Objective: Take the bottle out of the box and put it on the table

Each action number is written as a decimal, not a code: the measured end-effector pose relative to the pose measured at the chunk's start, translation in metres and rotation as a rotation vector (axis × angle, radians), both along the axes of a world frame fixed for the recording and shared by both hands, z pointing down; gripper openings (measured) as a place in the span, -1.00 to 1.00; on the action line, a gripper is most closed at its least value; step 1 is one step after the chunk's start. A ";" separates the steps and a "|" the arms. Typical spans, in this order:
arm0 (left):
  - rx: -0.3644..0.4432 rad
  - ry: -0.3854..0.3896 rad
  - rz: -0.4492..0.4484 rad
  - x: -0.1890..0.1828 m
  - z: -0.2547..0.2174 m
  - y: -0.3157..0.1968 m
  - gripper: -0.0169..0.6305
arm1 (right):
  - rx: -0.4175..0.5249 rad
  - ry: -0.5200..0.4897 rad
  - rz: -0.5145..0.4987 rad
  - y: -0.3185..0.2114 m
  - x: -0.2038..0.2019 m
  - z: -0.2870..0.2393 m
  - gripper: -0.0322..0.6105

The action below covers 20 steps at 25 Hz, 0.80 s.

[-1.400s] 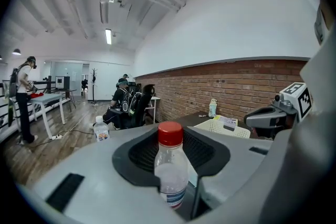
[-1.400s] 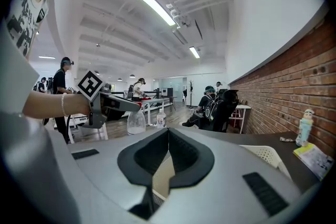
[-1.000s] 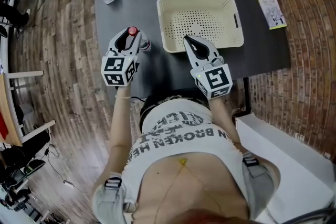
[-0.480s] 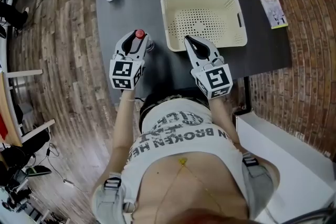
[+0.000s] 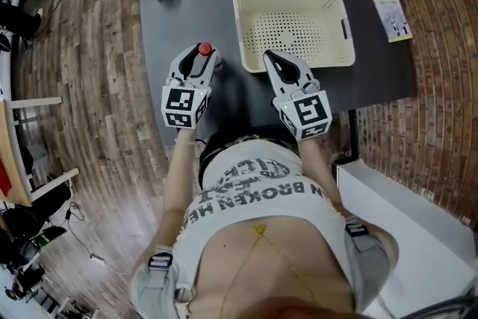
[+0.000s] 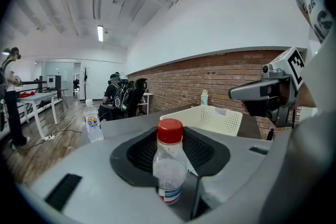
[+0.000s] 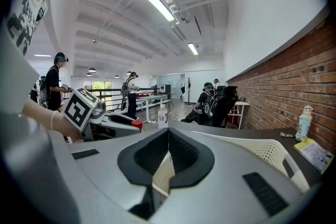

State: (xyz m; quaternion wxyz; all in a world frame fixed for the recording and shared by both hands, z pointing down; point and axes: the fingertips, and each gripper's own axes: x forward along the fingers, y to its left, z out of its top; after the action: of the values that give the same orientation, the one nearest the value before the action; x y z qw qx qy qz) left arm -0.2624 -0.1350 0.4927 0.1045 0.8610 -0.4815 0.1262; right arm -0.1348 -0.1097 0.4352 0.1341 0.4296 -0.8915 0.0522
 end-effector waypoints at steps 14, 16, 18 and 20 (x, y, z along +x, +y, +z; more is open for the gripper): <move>0.005 0.022 -0.007 0.000 0.002 0.000 -0.49 | 0.006 -0.001 0.000 0.001 -0.004 0.000 -0.87; 0.005 0.022 -0.007 0.000 0.002 0.000 -0.49 | 0.007 -0.001 -0.001 0.001 -0.004 0.000 -0.87; 0.007 0.020 -0.009 0.000 0.002 0.000 -0.49 | 0.006 0.000 0.000 0.002 -0.003 -0.001 -0.87; 0.009 0.019 -0.012 0.000 0.001 0.001 -0.49 | 0.007 0.001 0.000 0.003 -0.003 -0.001 -0.87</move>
State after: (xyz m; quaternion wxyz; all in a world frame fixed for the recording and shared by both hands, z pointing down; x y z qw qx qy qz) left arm -0.2626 -0.1341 0.4935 0.1059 0.8596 -0.4864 0.1155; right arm -0.1380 -0.1065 0.4338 0.1330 0.4303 -0.8915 0.0488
